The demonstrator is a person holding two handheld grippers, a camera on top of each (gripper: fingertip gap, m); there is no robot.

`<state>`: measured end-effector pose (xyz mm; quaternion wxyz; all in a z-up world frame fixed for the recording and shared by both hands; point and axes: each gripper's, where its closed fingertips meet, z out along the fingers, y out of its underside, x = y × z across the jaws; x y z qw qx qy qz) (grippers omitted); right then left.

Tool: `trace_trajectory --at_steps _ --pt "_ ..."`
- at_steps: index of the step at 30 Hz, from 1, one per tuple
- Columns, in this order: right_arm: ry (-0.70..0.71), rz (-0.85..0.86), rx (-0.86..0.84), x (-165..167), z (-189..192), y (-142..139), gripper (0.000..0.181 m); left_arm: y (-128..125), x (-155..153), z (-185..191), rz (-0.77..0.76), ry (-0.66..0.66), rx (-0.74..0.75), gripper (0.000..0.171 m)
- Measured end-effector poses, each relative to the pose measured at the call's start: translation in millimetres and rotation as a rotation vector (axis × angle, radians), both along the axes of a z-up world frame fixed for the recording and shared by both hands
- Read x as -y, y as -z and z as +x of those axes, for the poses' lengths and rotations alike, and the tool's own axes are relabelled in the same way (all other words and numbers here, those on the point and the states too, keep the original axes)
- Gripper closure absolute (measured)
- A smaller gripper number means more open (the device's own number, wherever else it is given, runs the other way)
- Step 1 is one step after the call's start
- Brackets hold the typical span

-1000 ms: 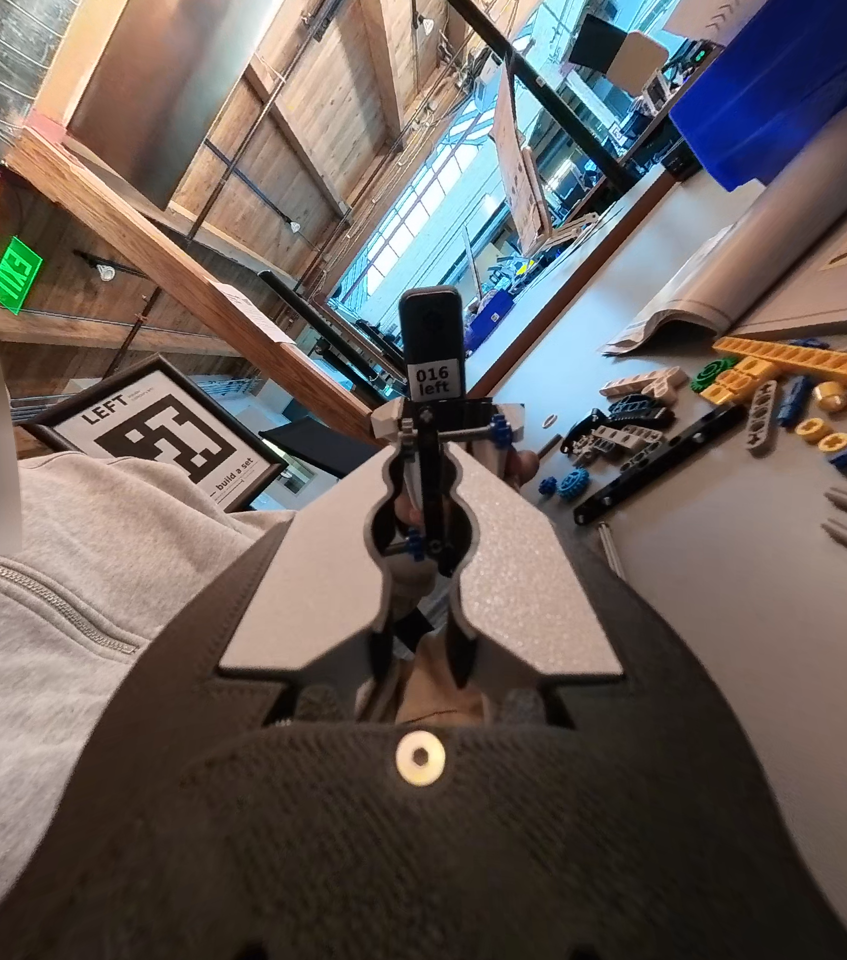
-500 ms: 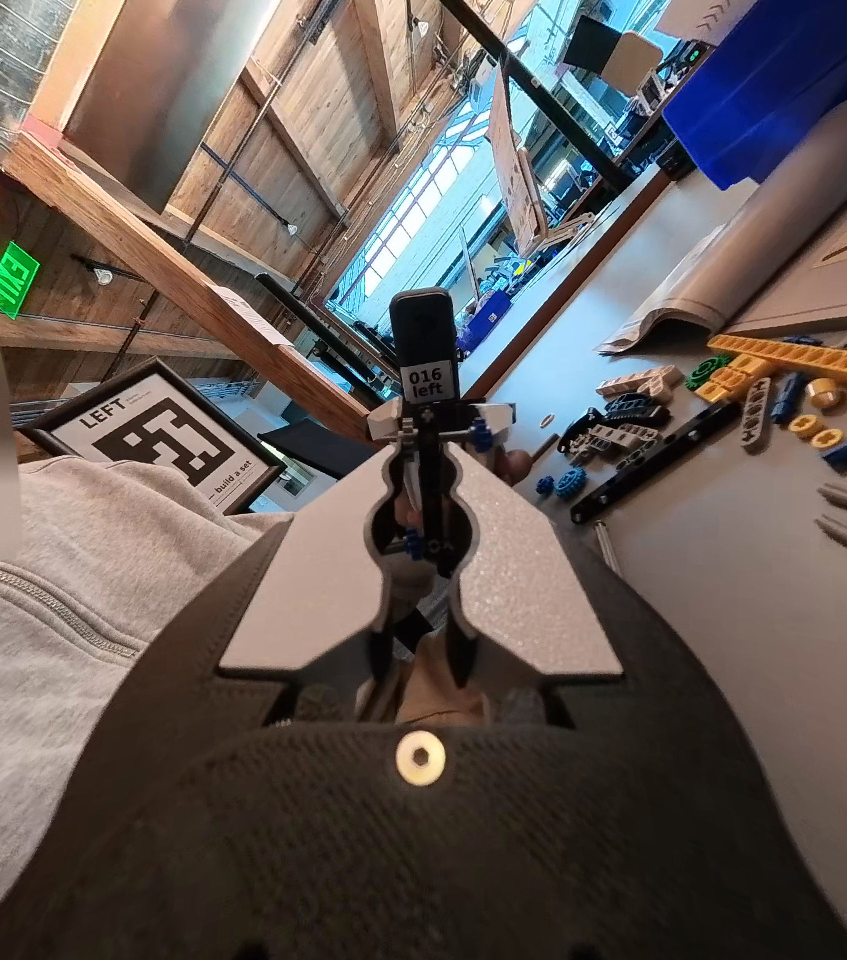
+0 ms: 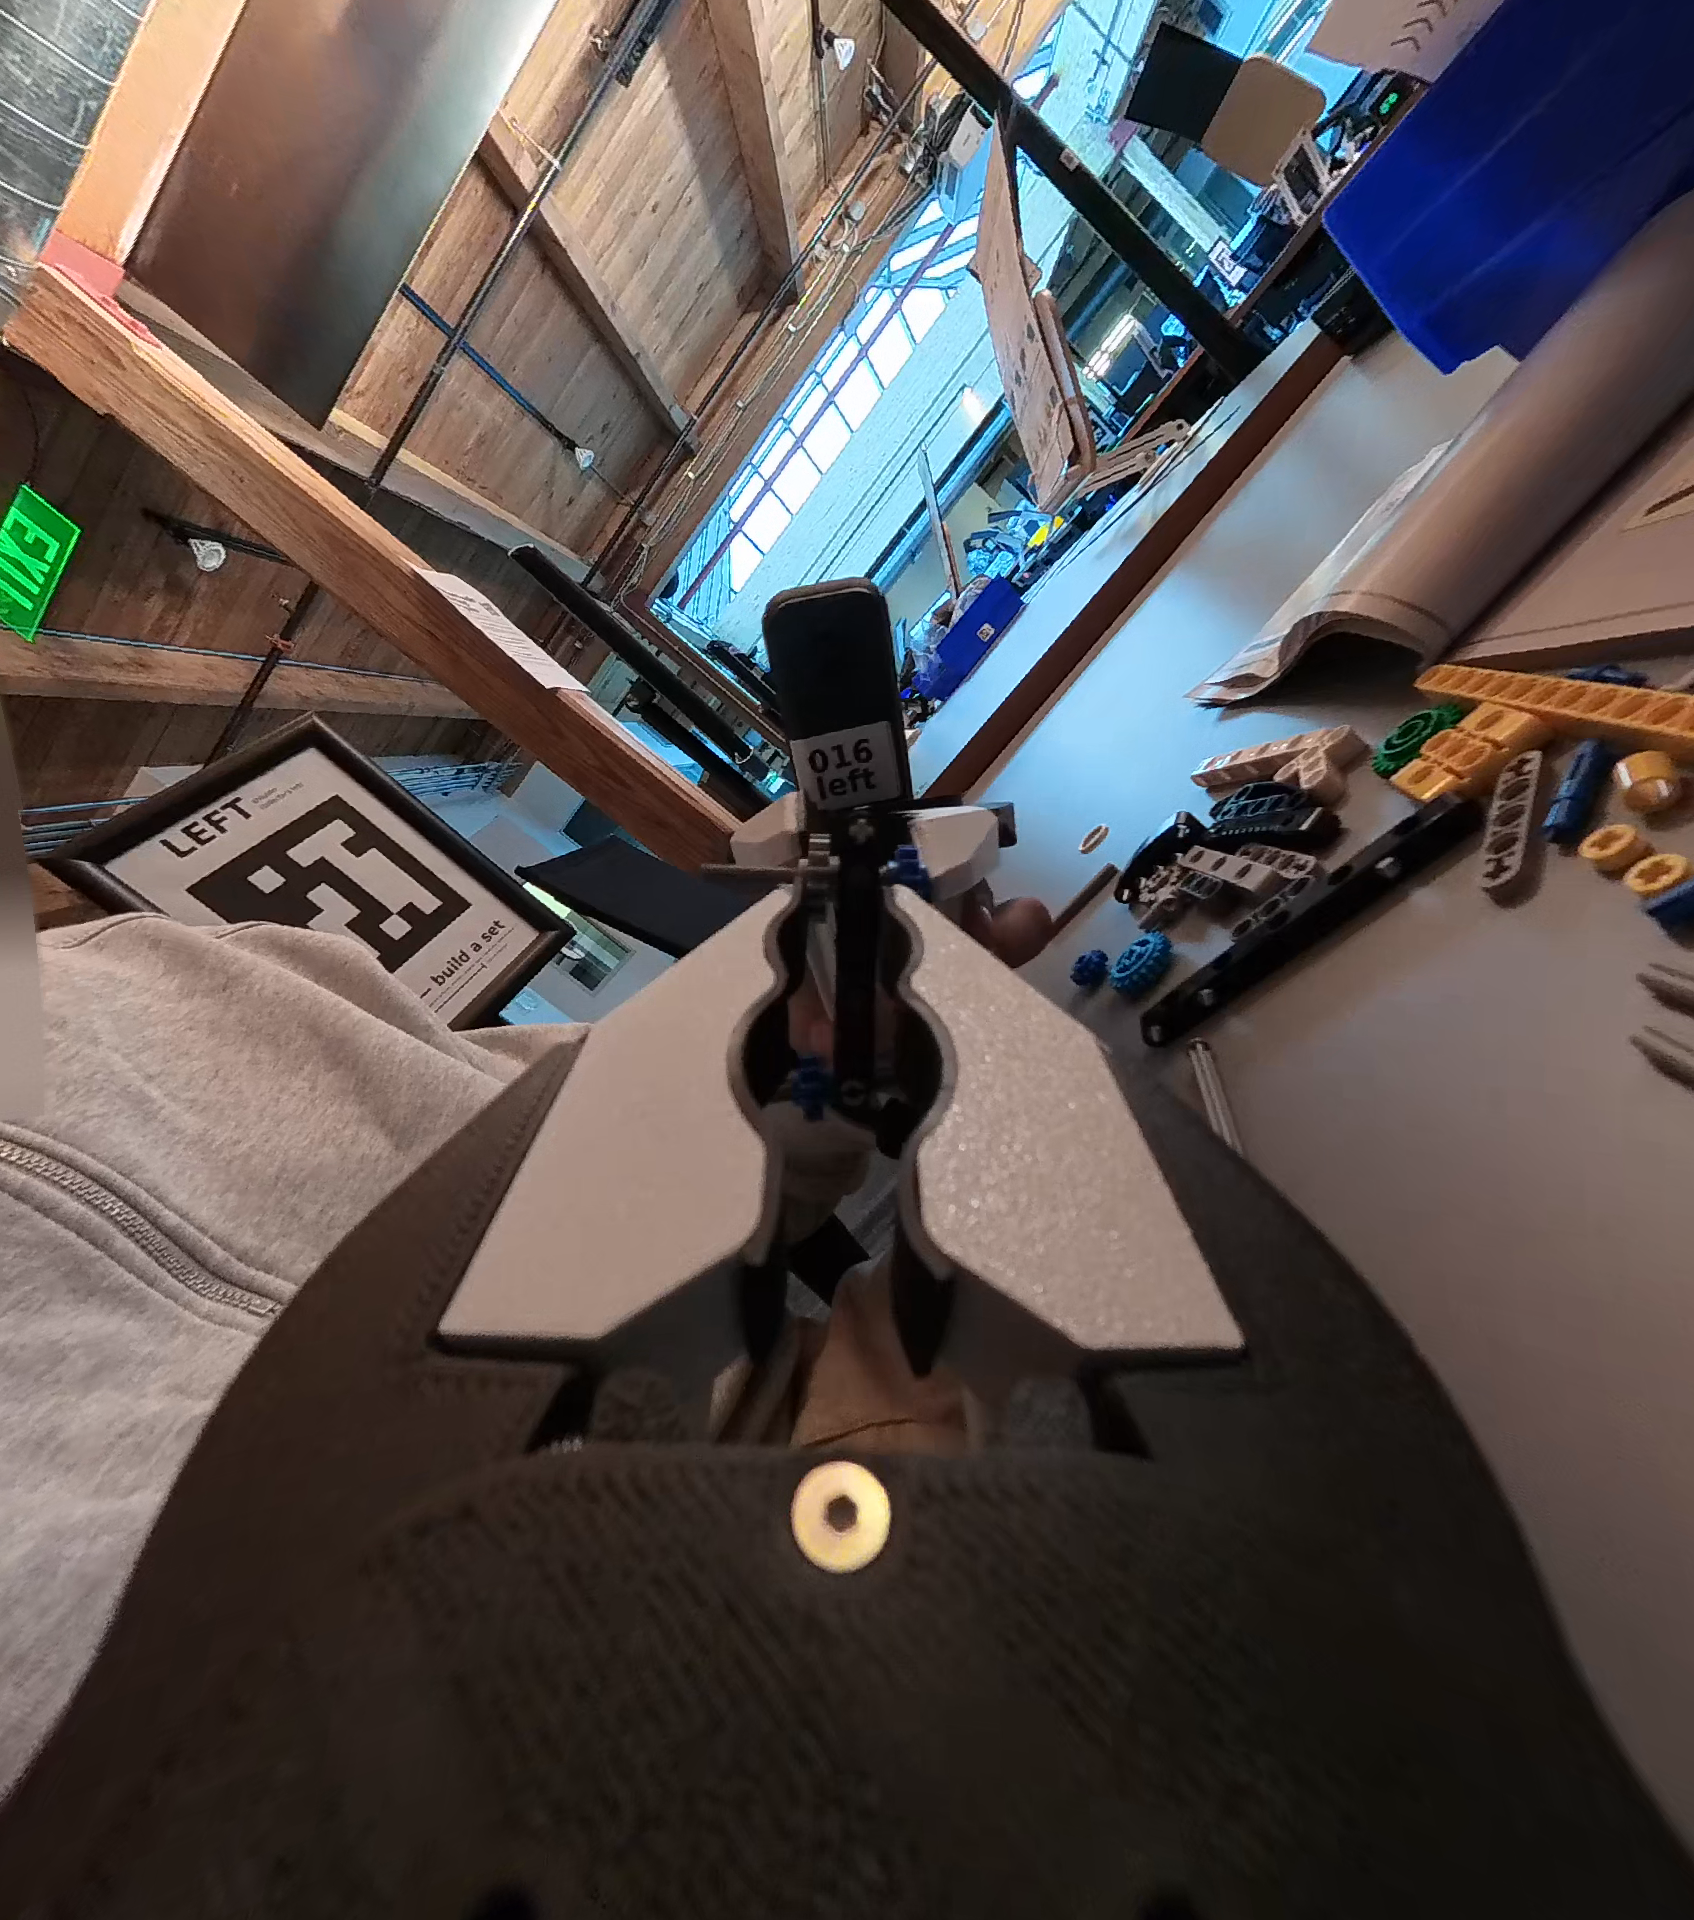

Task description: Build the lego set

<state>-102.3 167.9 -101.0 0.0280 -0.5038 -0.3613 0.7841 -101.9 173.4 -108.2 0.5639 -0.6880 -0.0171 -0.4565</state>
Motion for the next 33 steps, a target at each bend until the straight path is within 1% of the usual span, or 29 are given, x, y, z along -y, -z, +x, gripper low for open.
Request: trace_trajectory --at_steps 13,17,19,22,25,27,30,33 --pt "0.003 -0.011 -0.002 -1 -2 -1 0.170 0 -1 -1 0.000 -0.013 0.007 0.149" --pt "0.032 0.020 -0.024 -2 -2 -2 0.160 1 -4 -4 -0.017 -0.031 0.036 0.148" --pt "0.069 0.062 -0.027 -4 -4 -3 0.155 1 -4 -8 -0.021 -0.048 0.050 0.148" --pt "0.117 0.096 -0.047 -11 -2 -5 0.150 -2 -4 -15 -0.020 -0.061 0.111 0.147" --pt "0.223 0.166 -0.097 -24 2 -13 0.148 -4 -5 -23 -0.027 -0.081 0.170 0.147" --pt "0.316 0.308 -0.114 -29 3 -16 0.147 -3 -5 -24 -0.031 -0.091 0.175 0.148" --pt "0.450 0.653 -0.130 -26 3 -18 0.144 0 -7 -24 -0.035 -0.127 0.128 0.148" --pt "0.526 0.989 -0.129 -14 2 -16 0.150 2 -8 -25 -0.028 -0.169 0.071 0.147"
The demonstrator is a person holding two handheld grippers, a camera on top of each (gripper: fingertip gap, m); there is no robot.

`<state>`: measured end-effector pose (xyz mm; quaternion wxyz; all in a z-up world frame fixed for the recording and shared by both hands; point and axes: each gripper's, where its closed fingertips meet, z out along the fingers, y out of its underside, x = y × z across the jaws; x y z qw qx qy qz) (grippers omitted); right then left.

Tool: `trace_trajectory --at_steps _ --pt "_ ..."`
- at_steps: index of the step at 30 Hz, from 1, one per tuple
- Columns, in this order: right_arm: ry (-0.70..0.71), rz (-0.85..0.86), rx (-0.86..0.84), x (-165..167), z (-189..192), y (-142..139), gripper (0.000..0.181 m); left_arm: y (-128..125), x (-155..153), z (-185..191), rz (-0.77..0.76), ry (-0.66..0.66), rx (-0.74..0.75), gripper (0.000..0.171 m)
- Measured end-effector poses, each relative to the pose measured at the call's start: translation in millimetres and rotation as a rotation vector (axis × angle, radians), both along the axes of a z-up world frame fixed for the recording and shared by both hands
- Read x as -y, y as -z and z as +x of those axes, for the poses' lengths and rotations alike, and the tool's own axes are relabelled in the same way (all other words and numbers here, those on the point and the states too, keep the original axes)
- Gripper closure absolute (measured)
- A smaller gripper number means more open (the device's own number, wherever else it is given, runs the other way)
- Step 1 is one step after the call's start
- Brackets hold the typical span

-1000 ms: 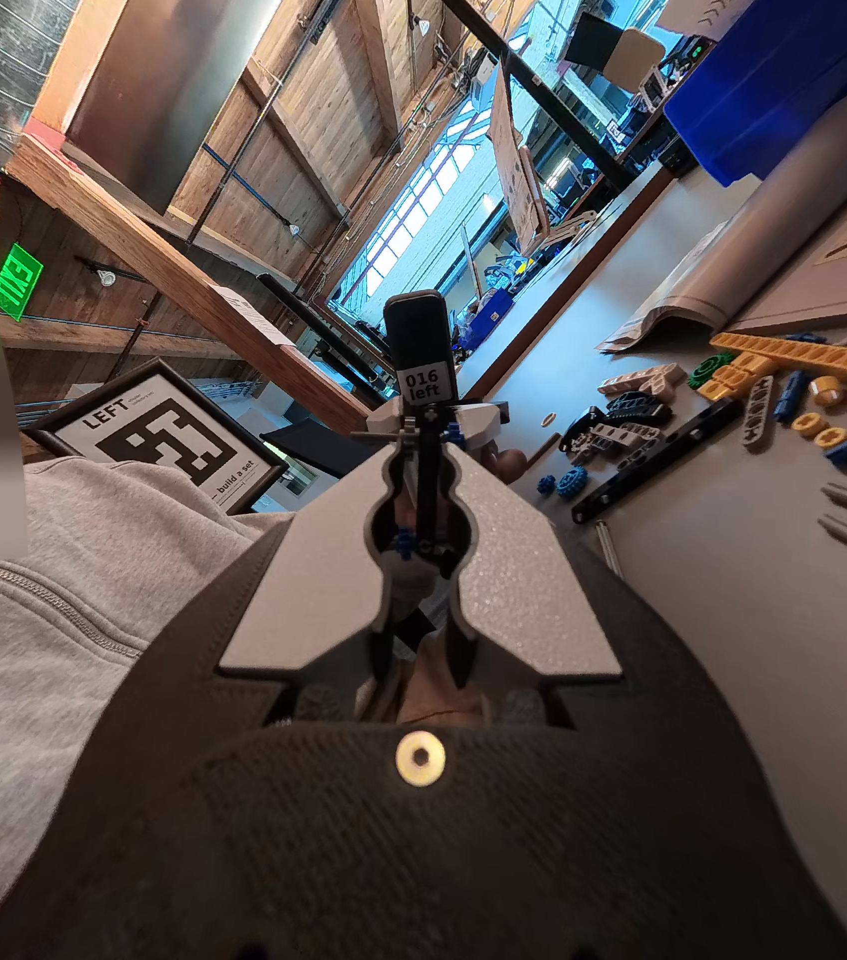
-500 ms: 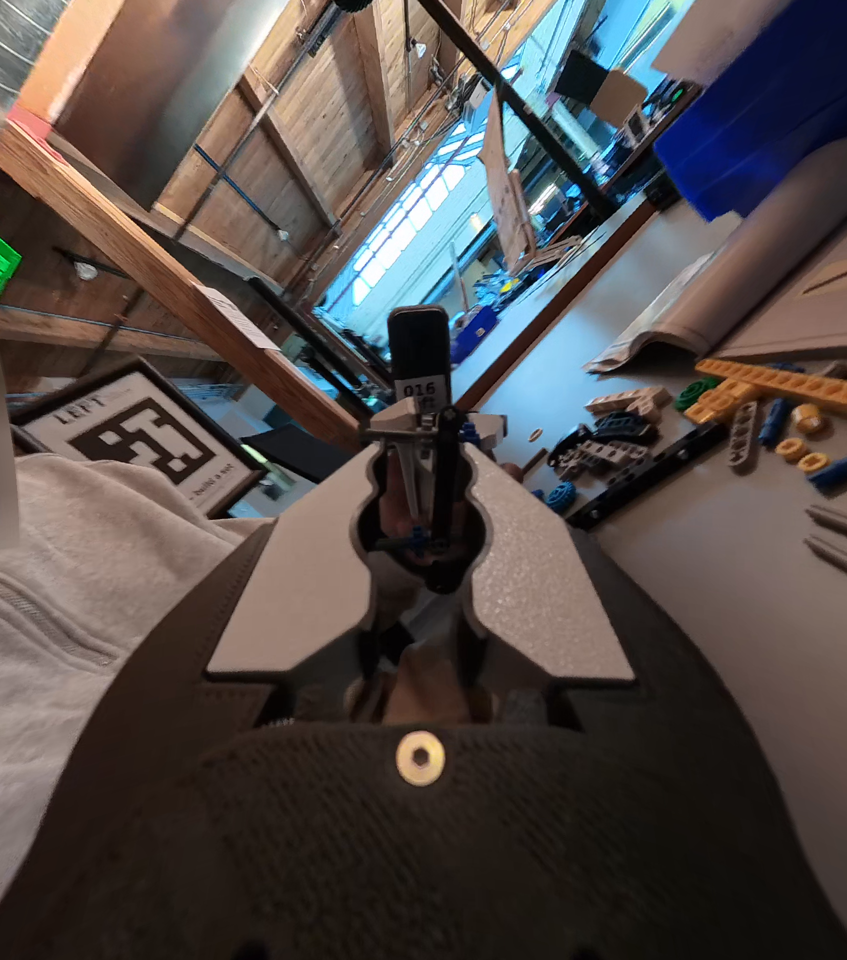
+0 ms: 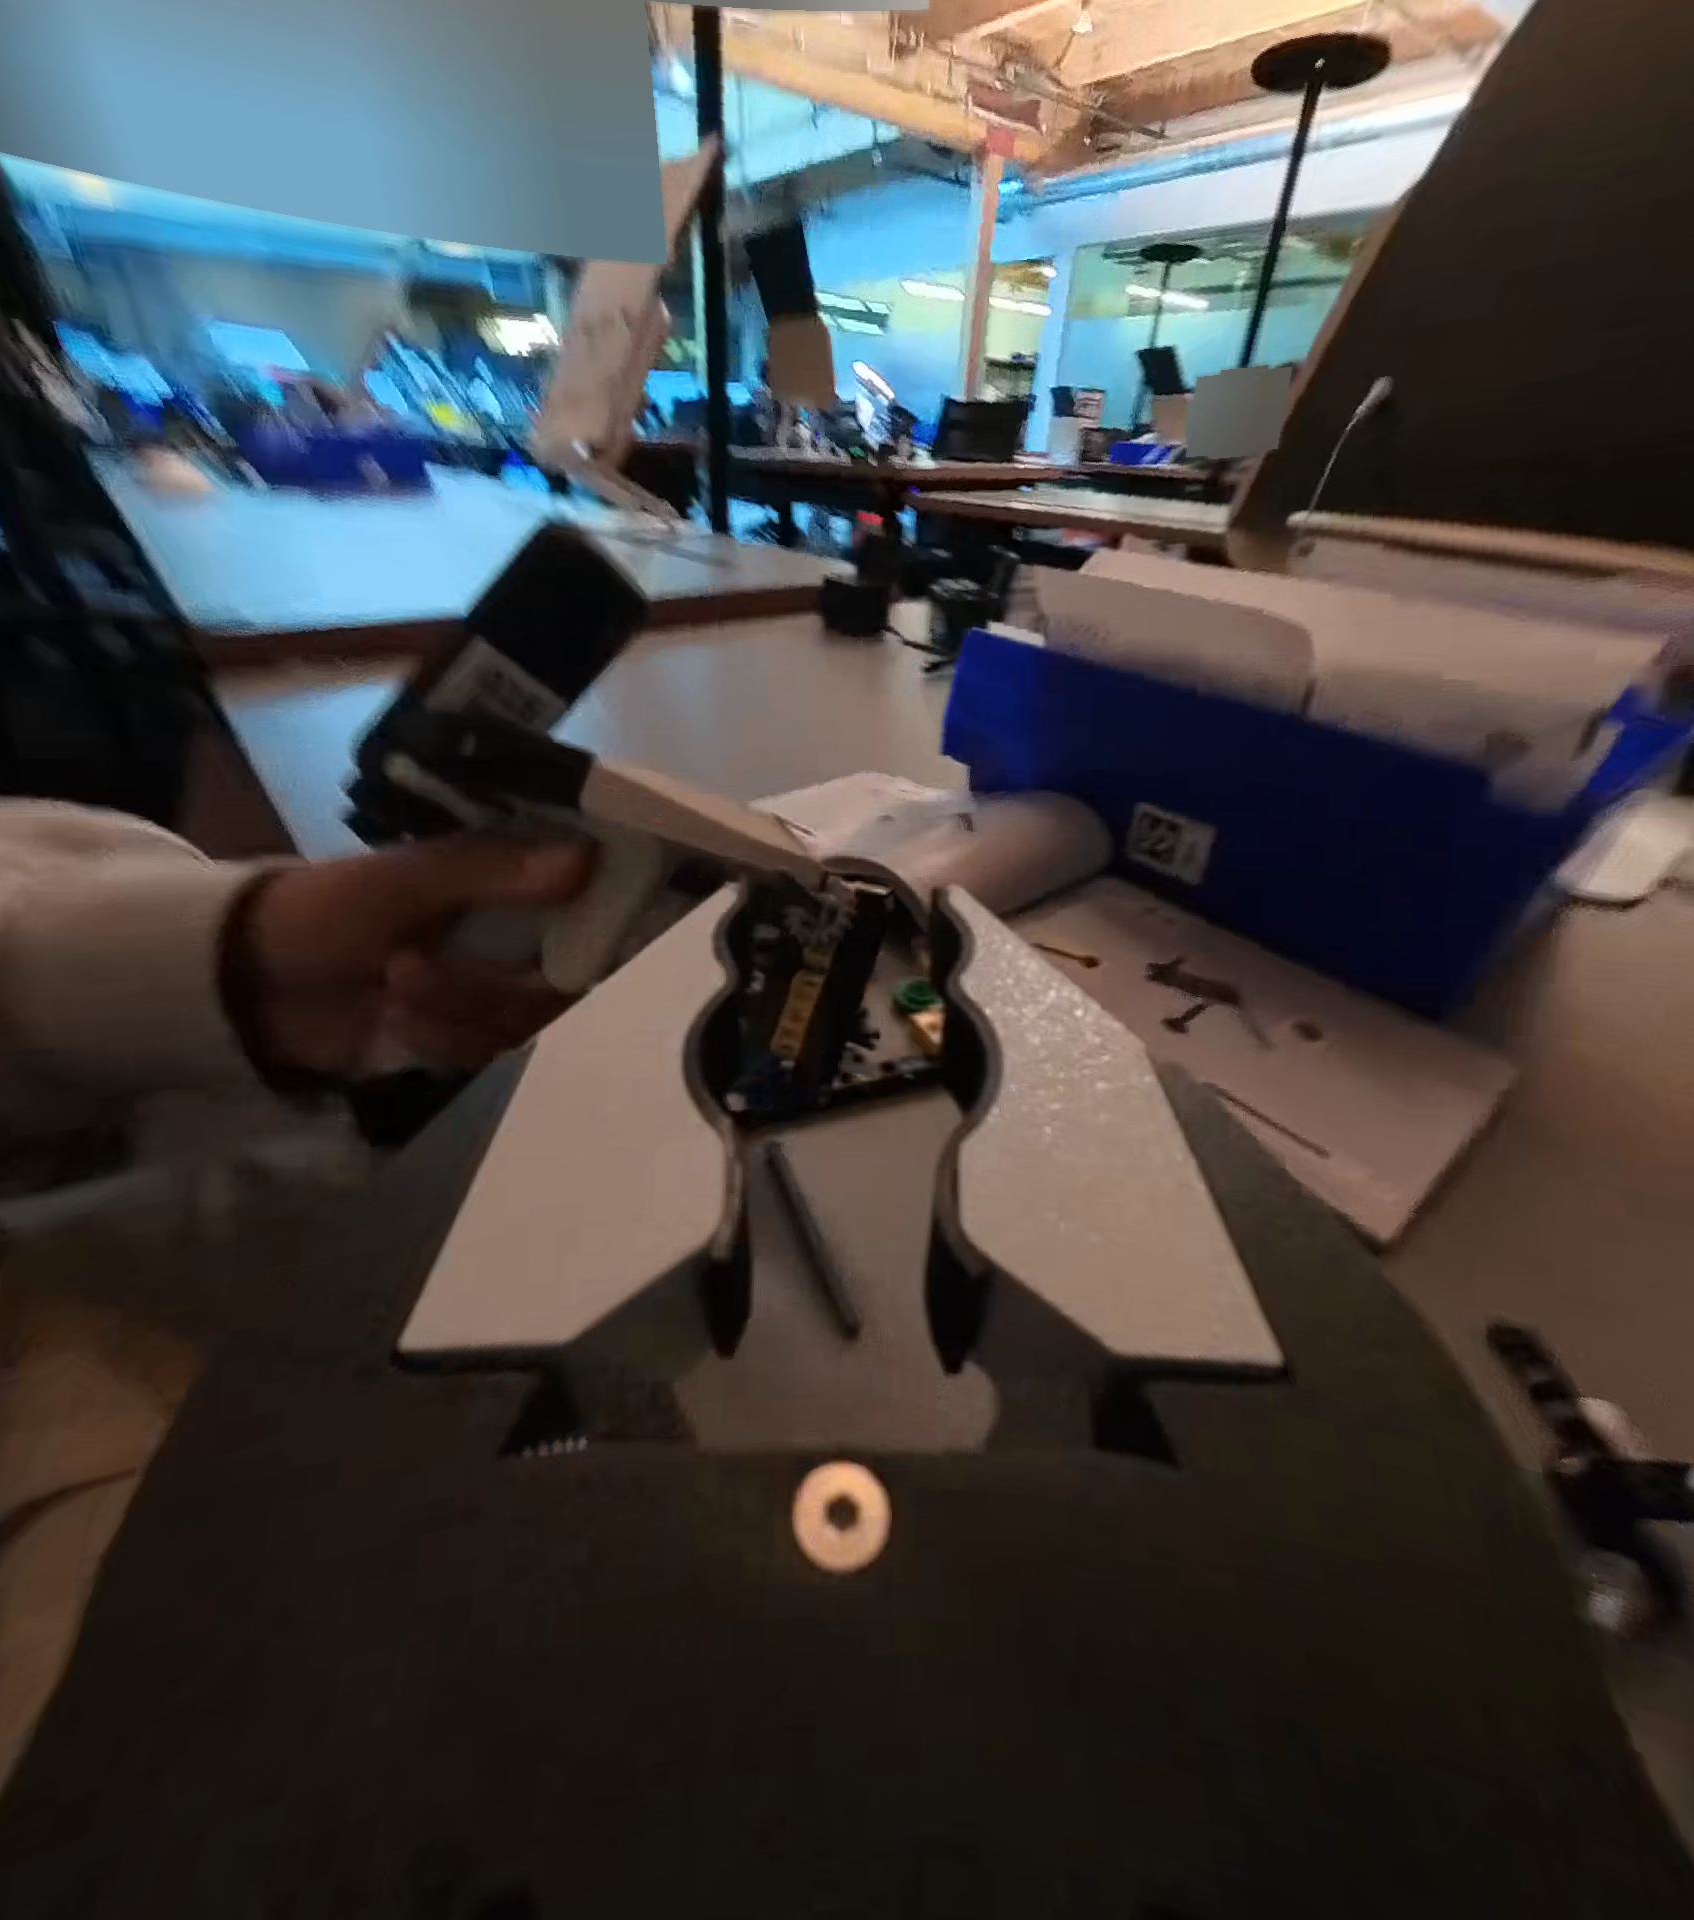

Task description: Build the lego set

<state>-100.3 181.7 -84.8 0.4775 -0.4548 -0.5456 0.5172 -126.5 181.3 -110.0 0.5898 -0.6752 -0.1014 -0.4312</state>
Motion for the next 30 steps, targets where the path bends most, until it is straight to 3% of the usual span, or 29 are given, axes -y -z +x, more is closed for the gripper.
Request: trace_trajectory --at_steps 6,10,14,18,23,27,30 --pt "0.112 0.343 0.130 13 -10 22 0.152 1 0 4 0.006 -0.005 -0.055 0.147" --pt "0.133 0.383 0.153 14 -11 26 0.153 3 1 11 0.004 0.006 -0.114 0.147" --pt "0.133 0.369 0.156 13 -11 26 0.166 2 2 17 0.019 0.018 -0.163 0.147" --pt "0.117 0.336 0.145 14 -9 23 0.167 -1 5 18 0.045 0.033 -0.153 0.146" --pt "0.096 0.234 0.104 11 -5 14 0.167 -12 12 24 0.124 0.093 -0.134 0.125" --pt "-0.006 0.008 0.014 13 0 -3 0.167 -19 16 27 0.172 0.121 -0.123 0.107" --pt "-0.169 -0.231 -0.062 19 6 -19 0.166 -28 23 34 0.222 0.180 -0.093 0.106"
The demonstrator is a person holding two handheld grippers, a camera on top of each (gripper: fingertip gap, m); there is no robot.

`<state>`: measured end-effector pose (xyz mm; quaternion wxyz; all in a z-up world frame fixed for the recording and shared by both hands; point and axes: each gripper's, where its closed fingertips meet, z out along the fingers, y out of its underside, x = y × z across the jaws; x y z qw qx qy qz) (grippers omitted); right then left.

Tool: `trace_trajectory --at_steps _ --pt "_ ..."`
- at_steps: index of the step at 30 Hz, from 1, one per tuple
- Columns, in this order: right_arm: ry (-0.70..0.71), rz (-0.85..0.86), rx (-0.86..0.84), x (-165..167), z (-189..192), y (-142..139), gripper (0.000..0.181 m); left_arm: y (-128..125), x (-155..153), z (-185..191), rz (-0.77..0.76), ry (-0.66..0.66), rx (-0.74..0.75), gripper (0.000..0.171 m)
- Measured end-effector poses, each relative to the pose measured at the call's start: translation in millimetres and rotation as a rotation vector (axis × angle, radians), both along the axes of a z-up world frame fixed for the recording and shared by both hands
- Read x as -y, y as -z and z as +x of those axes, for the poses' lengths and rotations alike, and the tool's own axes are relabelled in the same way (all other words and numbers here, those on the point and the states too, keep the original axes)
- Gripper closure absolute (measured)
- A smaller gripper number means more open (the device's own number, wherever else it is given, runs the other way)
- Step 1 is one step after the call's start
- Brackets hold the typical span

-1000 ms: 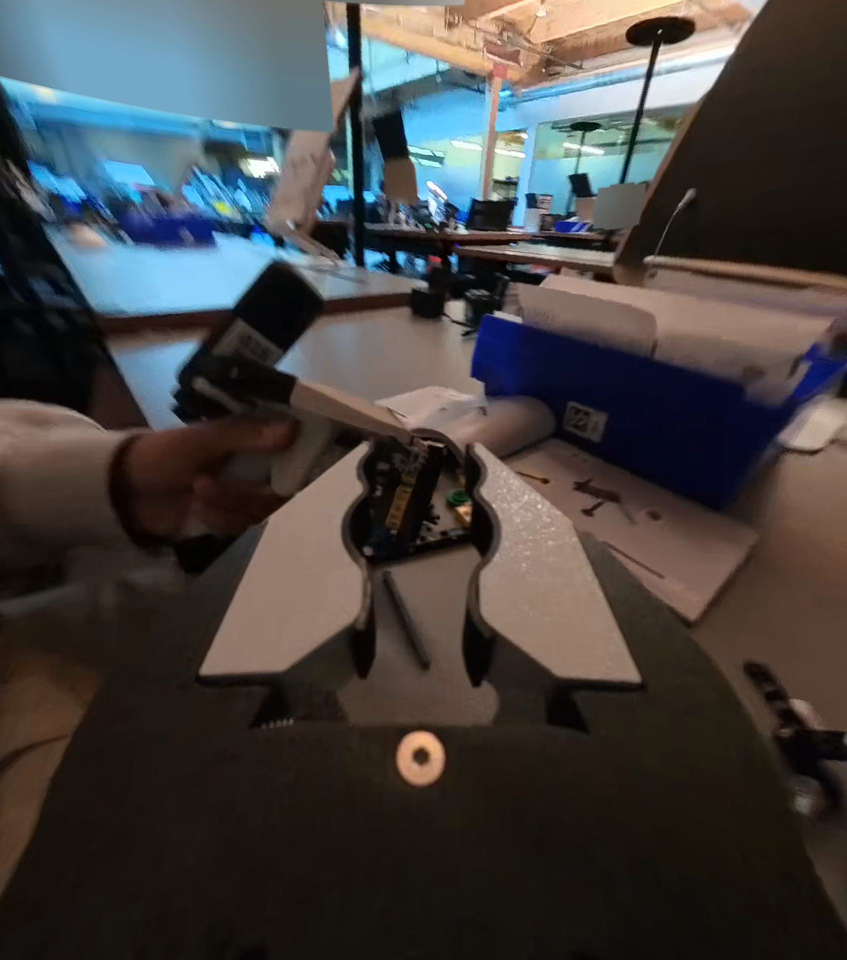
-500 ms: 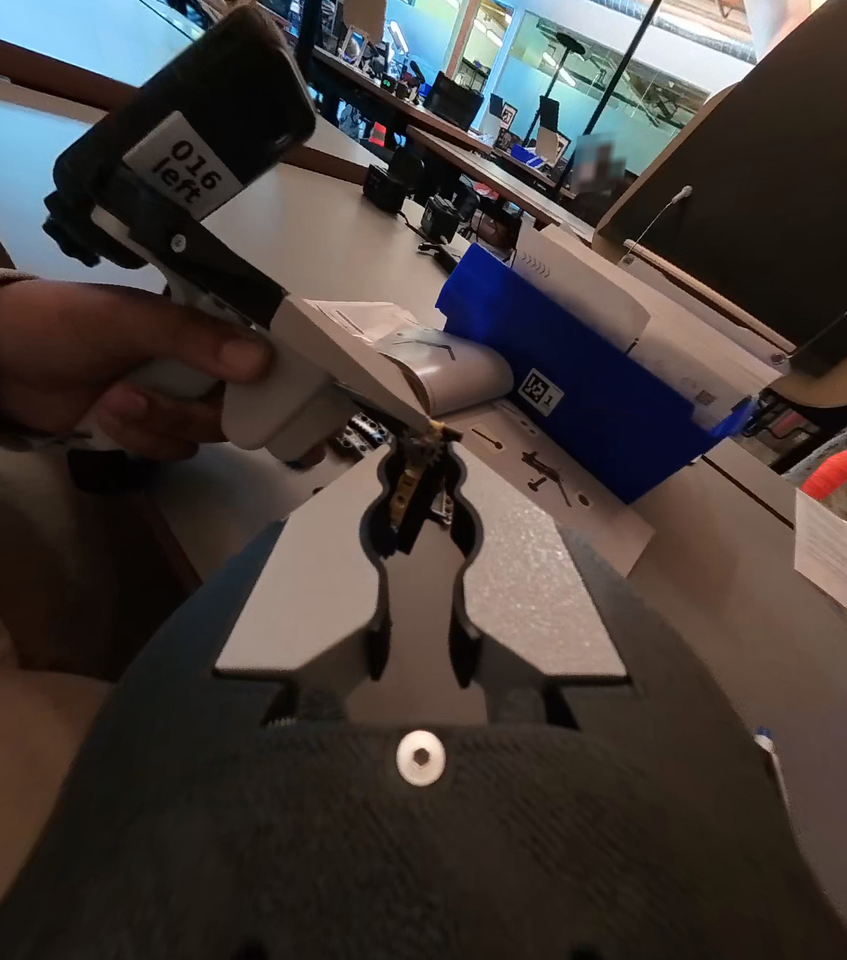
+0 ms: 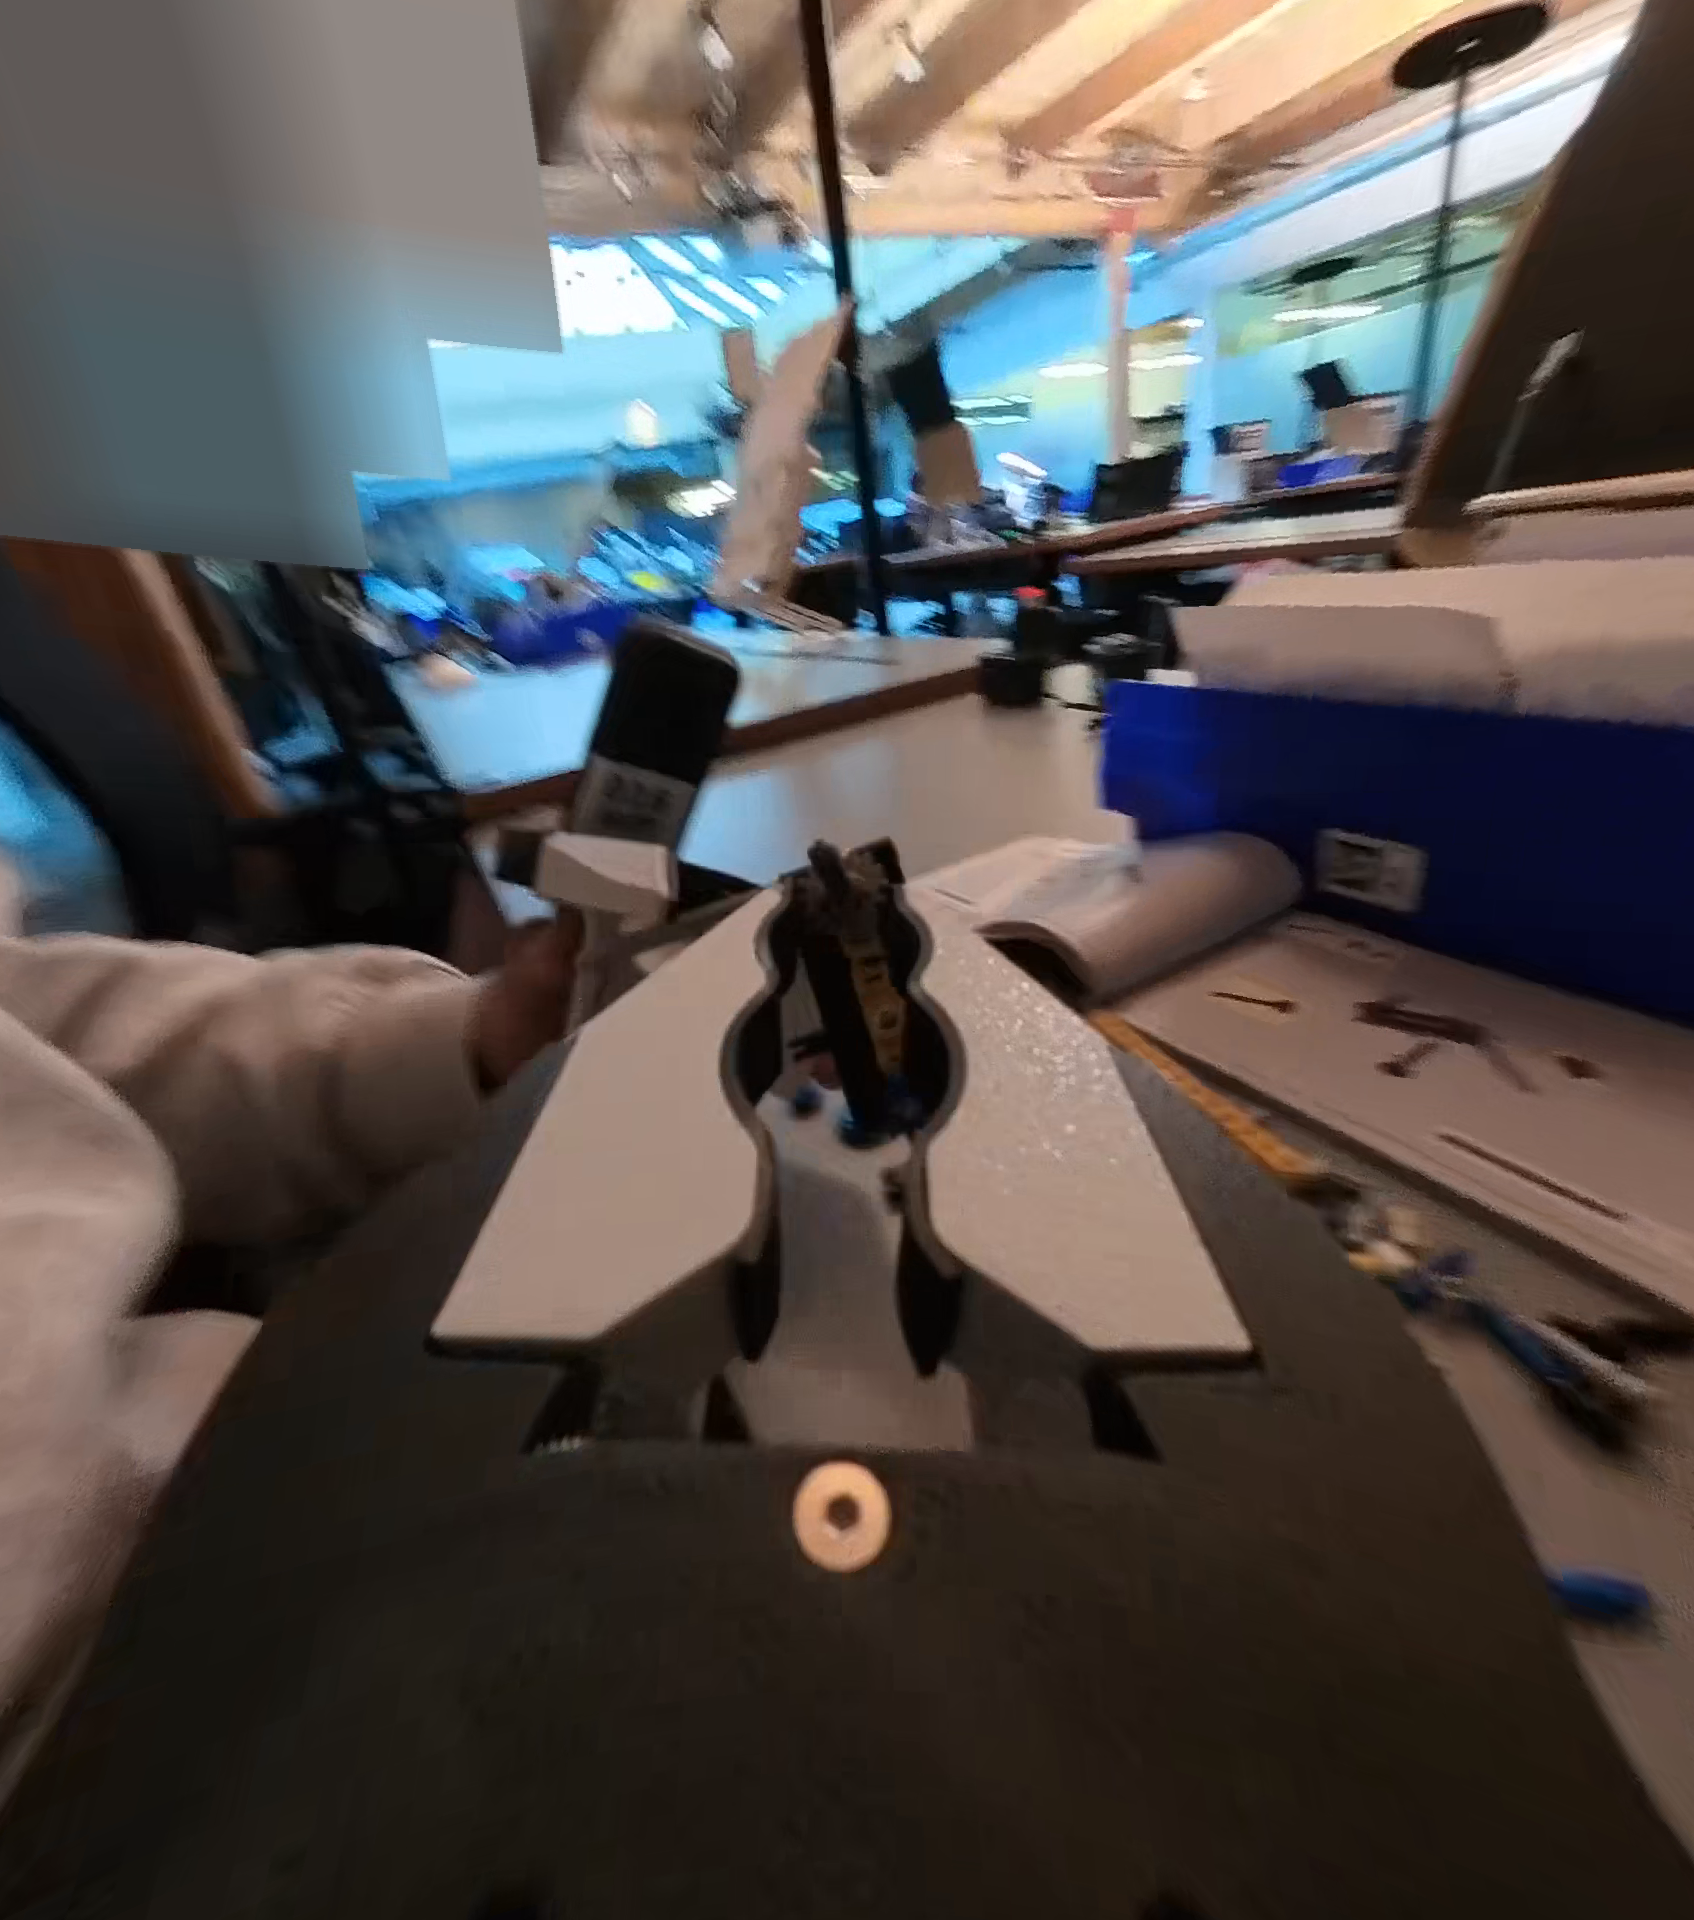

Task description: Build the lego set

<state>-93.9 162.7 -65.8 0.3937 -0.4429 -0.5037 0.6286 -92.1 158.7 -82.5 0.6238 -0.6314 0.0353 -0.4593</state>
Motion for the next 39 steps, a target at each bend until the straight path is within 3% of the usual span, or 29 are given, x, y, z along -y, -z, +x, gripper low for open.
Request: trace_trajectory --at_steps 5,9,15,24,28,39 --pt "-0.132 -0.221 -0.059 1 3 -10 0.168 -16 12 9 0.096 0.055 0.024 0.109" --pt "-0.138 -0.216 -0.050 1 3 -6 0.168 -13 11 4 0.067 0.061 0.054 0.116" --pt "-0.146 -0.141 -0.041 0 7 -2 0.167 -10 7 -8 -0.063 0.158 0.298 0.125" --pt "-0.359 -0.518 -0.115 -1 14 -17 0.167 -19 9 -3 0.092 -0.019 0.046 0.129" --pt "-0.400 -0.552 -0.102 6 12 -15 0.168 -21 12 0 0.130 -0.032 0.001 0.147" --pt "-0.412 -0.560 -0.074 8 9 -10 0.167 -20 14 5 0.135 -0.004 -0.011 0.160"
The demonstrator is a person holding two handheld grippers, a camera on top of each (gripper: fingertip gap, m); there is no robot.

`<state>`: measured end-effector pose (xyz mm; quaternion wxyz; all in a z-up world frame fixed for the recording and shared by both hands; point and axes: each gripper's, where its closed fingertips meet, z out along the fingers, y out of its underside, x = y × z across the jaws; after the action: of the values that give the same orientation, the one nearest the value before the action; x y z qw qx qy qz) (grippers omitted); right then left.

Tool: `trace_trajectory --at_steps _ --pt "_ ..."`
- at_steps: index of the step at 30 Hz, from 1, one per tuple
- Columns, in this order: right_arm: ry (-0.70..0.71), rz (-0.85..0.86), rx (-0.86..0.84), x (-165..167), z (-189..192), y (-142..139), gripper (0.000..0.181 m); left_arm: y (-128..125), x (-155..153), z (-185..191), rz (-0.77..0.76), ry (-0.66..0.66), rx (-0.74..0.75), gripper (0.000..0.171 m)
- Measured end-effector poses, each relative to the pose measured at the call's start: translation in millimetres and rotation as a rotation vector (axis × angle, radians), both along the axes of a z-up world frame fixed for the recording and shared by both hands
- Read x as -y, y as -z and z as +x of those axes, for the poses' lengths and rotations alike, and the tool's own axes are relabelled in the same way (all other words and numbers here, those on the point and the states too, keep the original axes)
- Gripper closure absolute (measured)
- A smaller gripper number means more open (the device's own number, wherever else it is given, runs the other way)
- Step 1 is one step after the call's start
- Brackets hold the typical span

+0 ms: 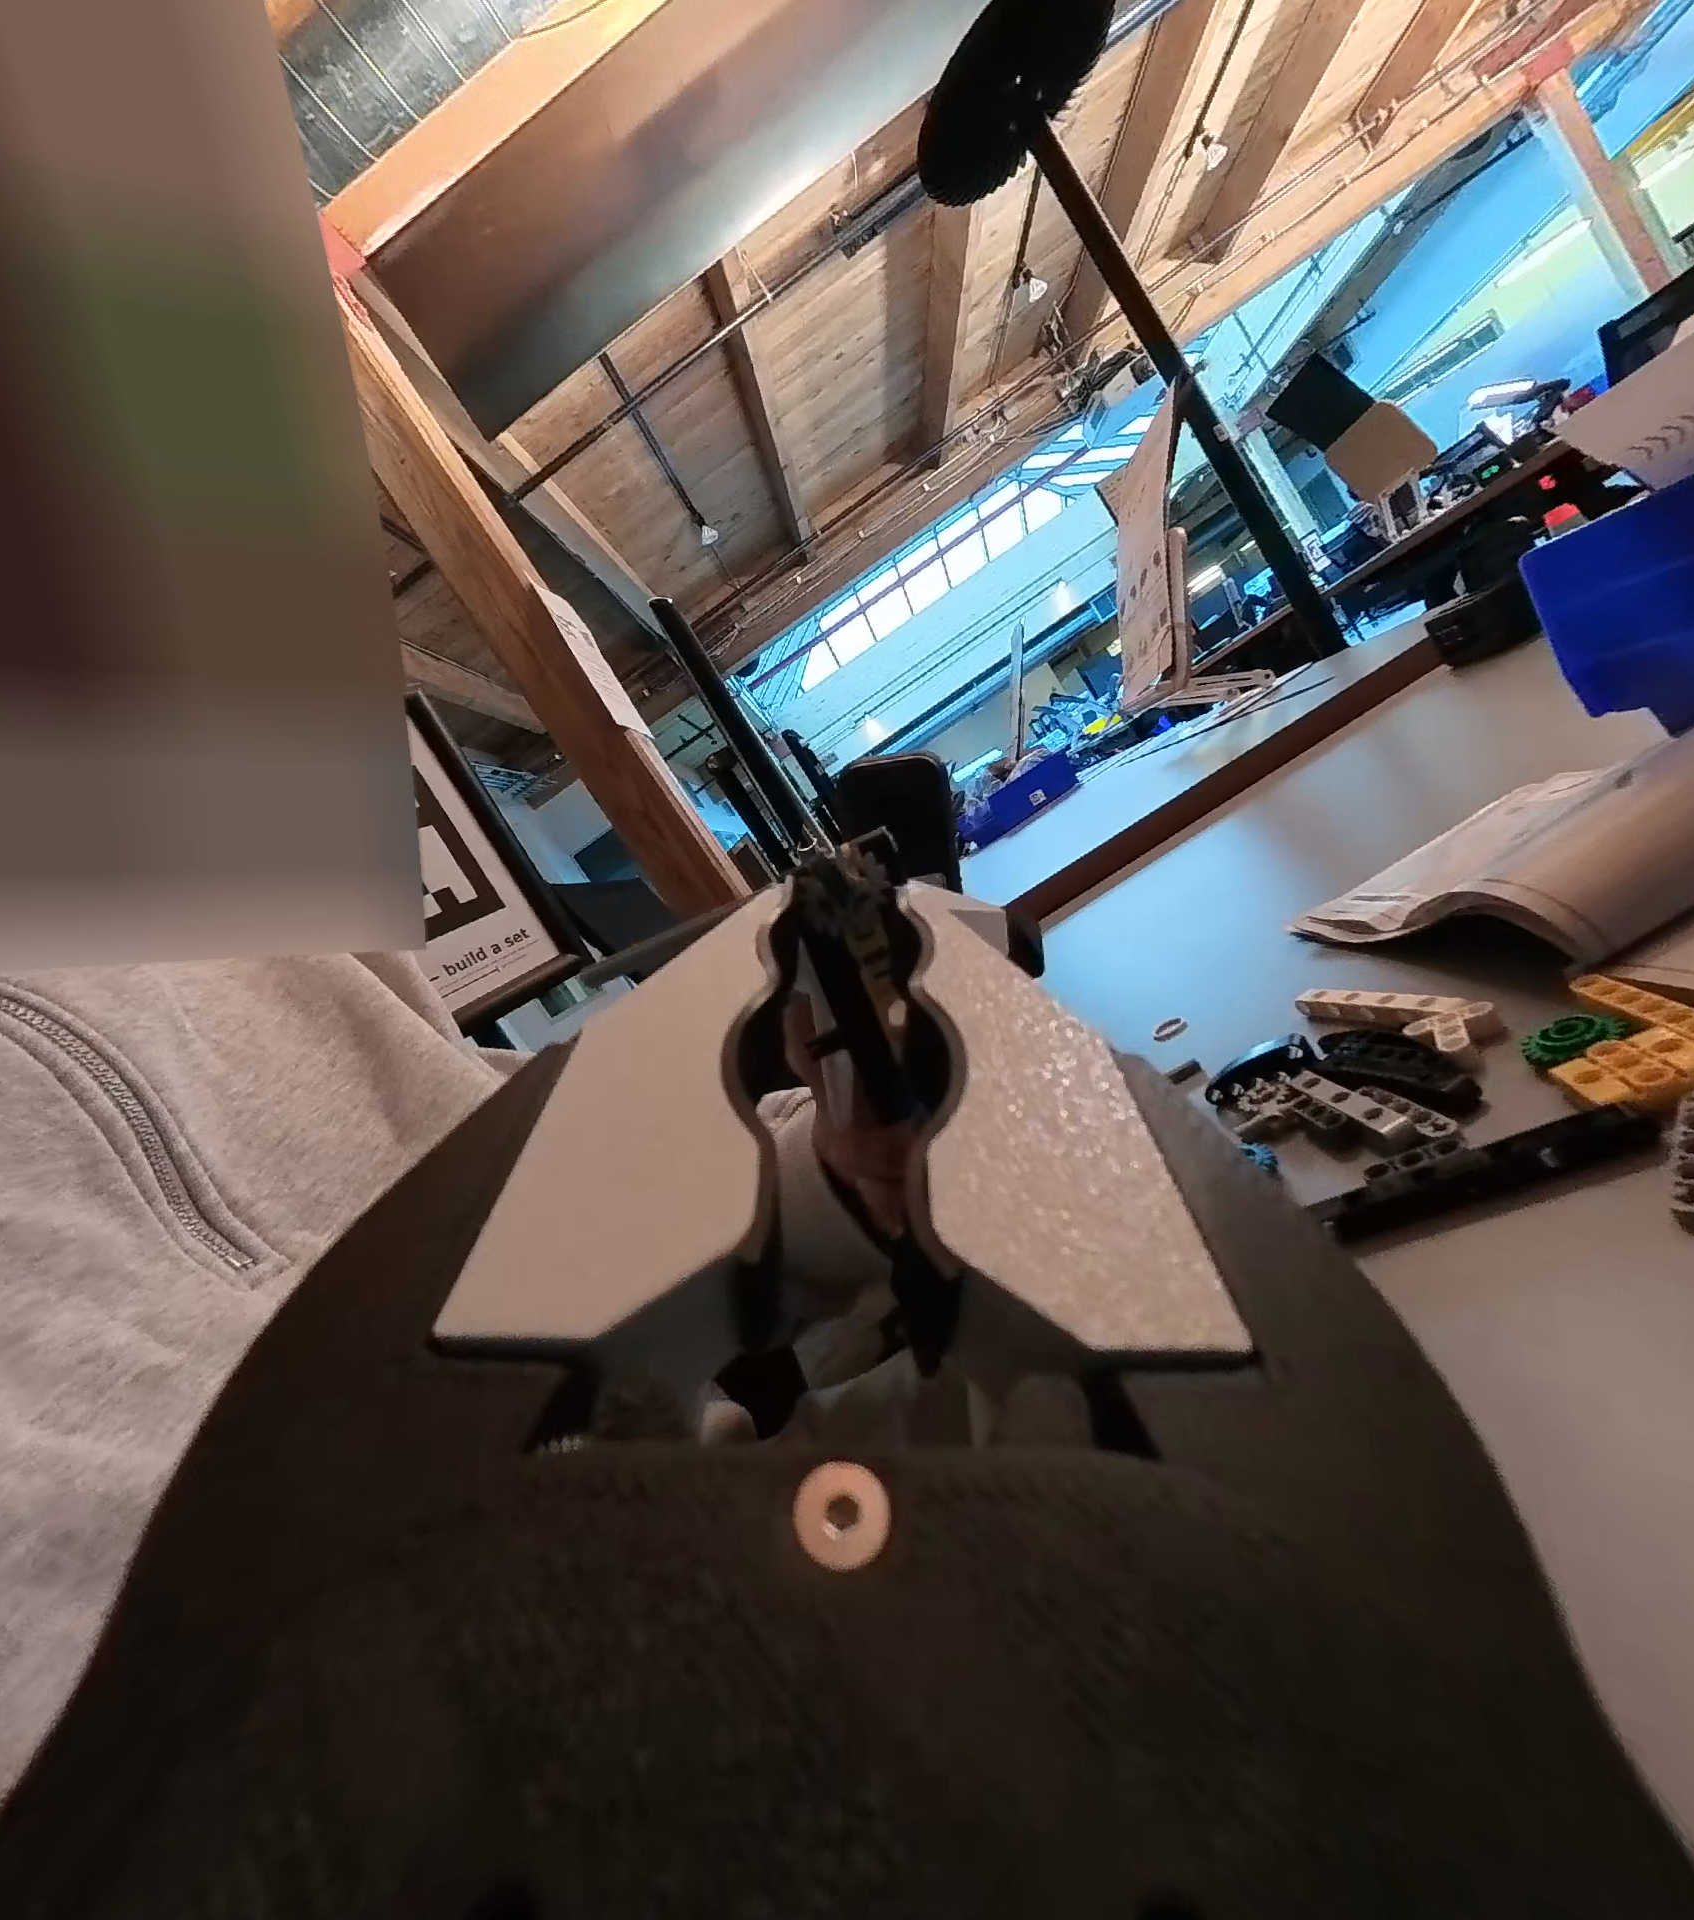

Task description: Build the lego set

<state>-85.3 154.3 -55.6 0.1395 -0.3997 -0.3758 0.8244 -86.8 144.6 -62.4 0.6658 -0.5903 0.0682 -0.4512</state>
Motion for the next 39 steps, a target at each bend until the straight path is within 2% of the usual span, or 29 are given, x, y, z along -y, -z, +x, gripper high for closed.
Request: trace_trajectory --at_steps 15,25,28,30,31,34,37,39 --pt "-0.010 0.036 0.033 -2 0 7 0.168 8 -4 2 -0.029 -0.028 -0.063 0.162" --pt "-0.017 0.019 0.078 -6 -2 12 0.168 14 -8 2 -0.064 -0.042 -0.037 0.162" --pt "0.021 0.050 0.077 -11 -2 14 0.168 15 -11 3 -0.095 -0.026 -0.021 0.162" --pt "0.083 0.109 0.066 -15 -3 13 0.167 20 -14 0 -0.135 -0.026 -0.002 0.161" --pt "0.119 0.156 0.061 -16 -3 12 0.168 22 -14 -1 -0.154 -0.014 0.013 0.152" --pt "0.252 0.435 0.076 -14 -5 18 0.167 22 -14 -5 -0.205 0.055 0.124 0.134" --pt "0.370 0.729 0.103 -11 -9 30 0.167 22 -13 -12 -0.246 0.102 0.205 0.130" --pt "0.417 0.840 0.113 -10 -11 35 0.167 30 -13 -9 -0.297 0.124 0.175 0.130"
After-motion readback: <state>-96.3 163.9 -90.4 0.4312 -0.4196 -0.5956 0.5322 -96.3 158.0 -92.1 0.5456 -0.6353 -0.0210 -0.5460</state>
